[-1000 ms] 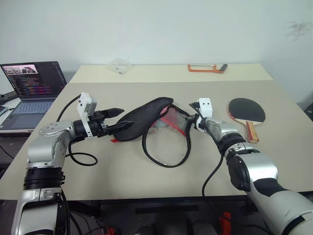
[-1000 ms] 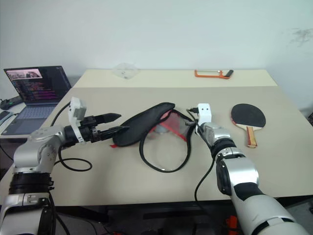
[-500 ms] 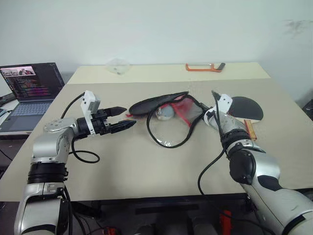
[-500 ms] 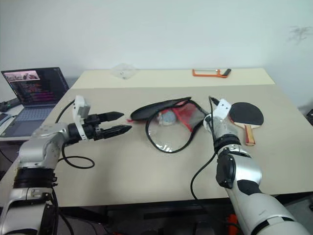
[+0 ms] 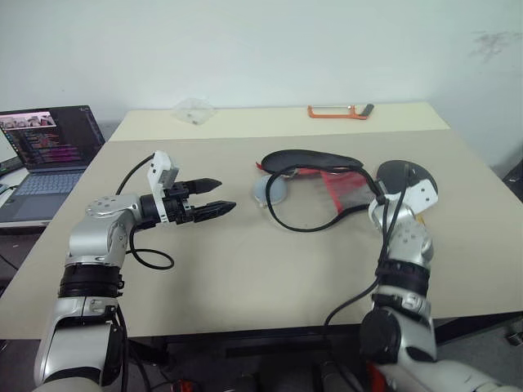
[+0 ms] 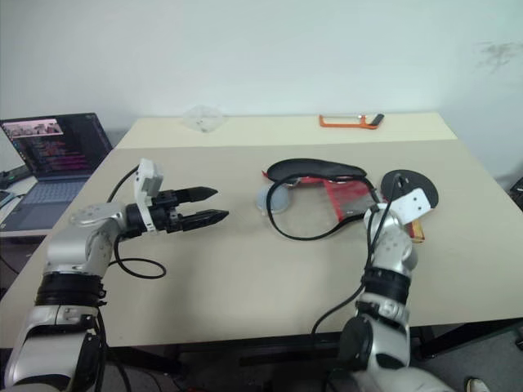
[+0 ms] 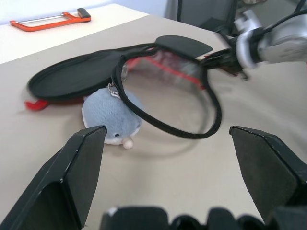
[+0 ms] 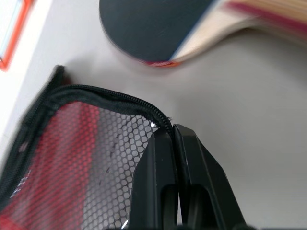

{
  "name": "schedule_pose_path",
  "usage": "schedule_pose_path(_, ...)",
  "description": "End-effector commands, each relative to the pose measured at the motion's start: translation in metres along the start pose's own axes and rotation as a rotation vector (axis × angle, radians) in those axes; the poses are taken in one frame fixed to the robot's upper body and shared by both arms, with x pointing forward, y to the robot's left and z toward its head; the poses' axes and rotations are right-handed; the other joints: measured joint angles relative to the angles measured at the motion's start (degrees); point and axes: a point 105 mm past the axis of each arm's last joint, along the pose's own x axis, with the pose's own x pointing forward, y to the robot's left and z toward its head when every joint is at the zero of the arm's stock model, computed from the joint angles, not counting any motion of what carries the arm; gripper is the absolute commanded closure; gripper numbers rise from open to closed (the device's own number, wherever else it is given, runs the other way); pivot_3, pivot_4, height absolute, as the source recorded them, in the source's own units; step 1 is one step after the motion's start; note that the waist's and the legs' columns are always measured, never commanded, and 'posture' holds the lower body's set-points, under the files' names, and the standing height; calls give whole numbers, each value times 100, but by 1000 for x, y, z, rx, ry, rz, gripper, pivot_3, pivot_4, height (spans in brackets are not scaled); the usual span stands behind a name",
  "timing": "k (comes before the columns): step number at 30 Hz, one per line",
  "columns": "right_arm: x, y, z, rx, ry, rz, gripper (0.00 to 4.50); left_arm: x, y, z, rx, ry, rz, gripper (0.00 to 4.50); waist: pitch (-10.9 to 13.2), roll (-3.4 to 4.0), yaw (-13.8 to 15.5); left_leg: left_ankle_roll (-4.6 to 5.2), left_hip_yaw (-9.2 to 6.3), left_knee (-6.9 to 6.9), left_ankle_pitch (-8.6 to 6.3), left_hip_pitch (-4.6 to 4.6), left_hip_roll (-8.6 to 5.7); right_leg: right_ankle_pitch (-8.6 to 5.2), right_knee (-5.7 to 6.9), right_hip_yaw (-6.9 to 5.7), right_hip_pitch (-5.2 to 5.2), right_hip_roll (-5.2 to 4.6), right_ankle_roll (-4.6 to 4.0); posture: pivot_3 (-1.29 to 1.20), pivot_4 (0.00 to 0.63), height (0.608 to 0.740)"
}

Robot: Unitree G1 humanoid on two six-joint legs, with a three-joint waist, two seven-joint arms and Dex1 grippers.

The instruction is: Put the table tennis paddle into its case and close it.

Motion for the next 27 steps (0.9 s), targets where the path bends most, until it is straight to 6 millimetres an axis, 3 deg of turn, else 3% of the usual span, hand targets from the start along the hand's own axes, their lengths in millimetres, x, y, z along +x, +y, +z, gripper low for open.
schedule_pose_path(1,-38,27,-38,46,116,95,4473,-5,3,13,50,-21,6,0,-2,2,-8,0,5,0,0,2,-3,0,4,2,-2,1,0,0,150,740)
schedule_pose_path(8,-64,55,-82,62,290,157,4473,-5,4,15,56,-10,0,0,-2,2,-10,4,18,2,-1,17,5,0,25,7,-1,25,0,0,150,740)
schedule_pose_path(13,-64,53,-94,8,349,179,4473,-7,3,14,60,-1,-2,0,-2,2,-11,4,21,1,-1,17,6,0,23,9,-2,26,0,0,150,740)
schedule_pose_path(17,-60,43,-89,-13,327,153,3506,-9,3,13,56,1,0,0,-2,1,-7,4,19,1,-1,16,6,0,20,8,-2,27,0,0,150,740)
schedule_pose_path(23,-58,26,-76,-102,281,153,1383,-10,0,9,42,5,0,0,-2,1,-2,5,19,0,-1,15,6,0,17,8,-1,28,0,0,150,740)
schedule_pose_path(27,-71,42,-62,-447,215,451,27,-12,-3,2,-1,16,-1,0,0,4,-9,7,27,0,-3,15,11,0,17,11,-3,34,0,0,150,740)
